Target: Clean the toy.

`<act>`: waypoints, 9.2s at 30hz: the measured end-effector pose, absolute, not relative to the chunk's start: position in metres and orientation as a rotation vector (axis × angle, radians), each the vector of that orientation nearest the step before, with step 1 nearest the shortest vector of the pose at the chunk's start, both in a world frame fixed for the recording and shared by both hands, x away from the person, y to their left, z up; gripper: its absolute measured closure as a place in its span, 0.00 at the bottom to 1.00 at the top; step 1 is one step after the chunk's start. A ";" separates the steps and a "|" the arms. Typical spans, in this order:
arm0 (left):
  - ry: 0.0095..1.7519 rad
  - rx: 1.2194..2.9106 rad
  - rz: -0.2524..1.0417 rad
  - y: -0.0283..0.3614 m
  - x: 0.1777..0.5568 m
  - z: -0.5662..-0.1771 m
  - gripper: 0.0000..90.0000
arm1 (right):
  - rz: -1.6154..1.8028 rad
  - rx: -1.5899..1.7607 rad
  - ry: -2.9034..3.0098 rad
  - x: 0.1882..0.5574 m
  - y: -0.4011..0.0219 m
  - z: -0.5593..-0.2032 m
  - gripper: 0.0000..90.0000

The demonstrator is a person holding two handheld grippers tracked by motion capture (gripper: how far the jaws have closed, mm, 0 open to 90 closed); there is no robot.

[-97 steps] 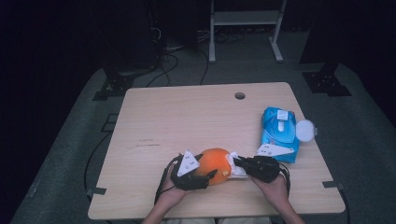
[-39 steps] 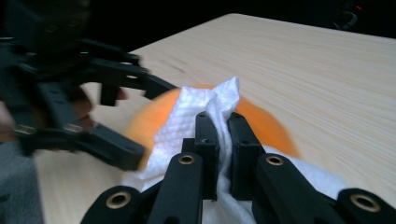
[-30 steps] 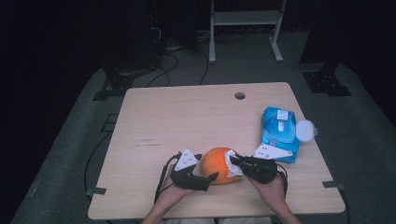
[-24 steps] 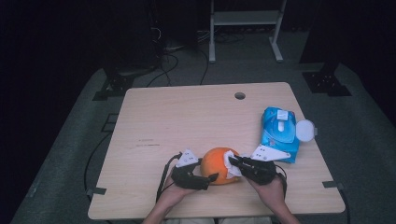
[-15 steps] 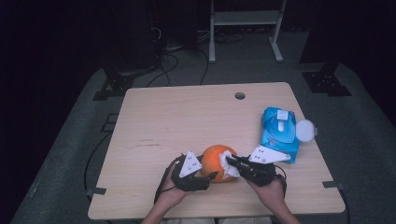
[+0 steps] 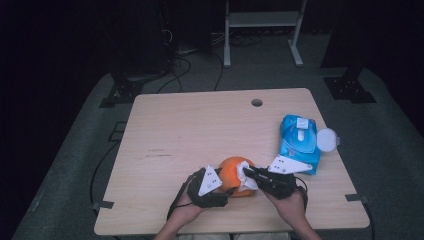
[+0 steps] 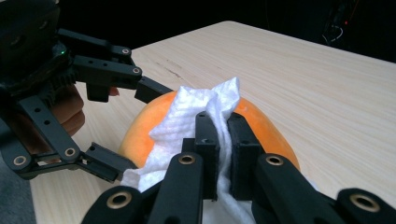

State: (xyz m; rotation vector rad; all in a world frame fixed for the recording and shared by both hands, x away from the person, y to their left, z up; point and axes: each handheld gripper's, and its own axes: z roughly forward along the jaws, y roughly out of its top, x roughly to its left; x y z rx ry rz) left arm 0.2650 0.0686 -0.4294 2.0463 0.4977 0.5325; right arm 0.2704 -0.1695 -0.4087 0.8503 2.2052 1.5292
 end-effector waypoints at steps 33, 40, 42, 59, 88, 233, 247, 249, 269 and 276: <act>0.664 1.979 0.349 0.084 0.278 -0.434 0.28 | 1.517 0.880 2.241 0.275 -0.165 -0.415 0.93; 0.652 1.970 0.341 0.081 0.278 -0.433 0.24 | 1.512 0.972 2.220 0.283 -0.178 -0.423 0.93; 0.614 1.984 0.393 0.077 0.274 -0.432 0.27 | 1.515 0.931 2.229 0.278 -0.171 -0.418 0.93; 0.500 2.018 0.531 0.060 0.262 -0.430 0.31 | 1.534 0.762 2.271 0.263 -0.151 -0.408 0.93; 0.533 2.003 0.420 0.077 0.272 -0.432 0.22 | 1.512 0.952 2.218 0.281 -0.171 -0.428 0.93; 0.696 1.944 0.245 0.114 0.295 -0.446 0.29 | 1.705 1.143 2.192 0.286 -0.181 -0.448 0.92; 0.532 2.021 0.326 0.087 0.273 -0.441 0.29 | 1.675 1.146 2.168 0.291 -0.185 -0.445 0.92; 0.509 2.028 0.338 0.083 0.270 -0.439 0.26 | 1.676 1.135 2.171 0.291 -0.184 -0.442 0.92; 0.603 2.009 0.443 0.086 0.276 -0.437 0.36 | 1.628 1.172 2.181 0.292 -0.189 -0.450 0.92; 0.604 1.993 0.425 0.082 0.277 -0.442 0.33 | 1.581 1.227 2.189 0.298 -0.191 -0.457 0.92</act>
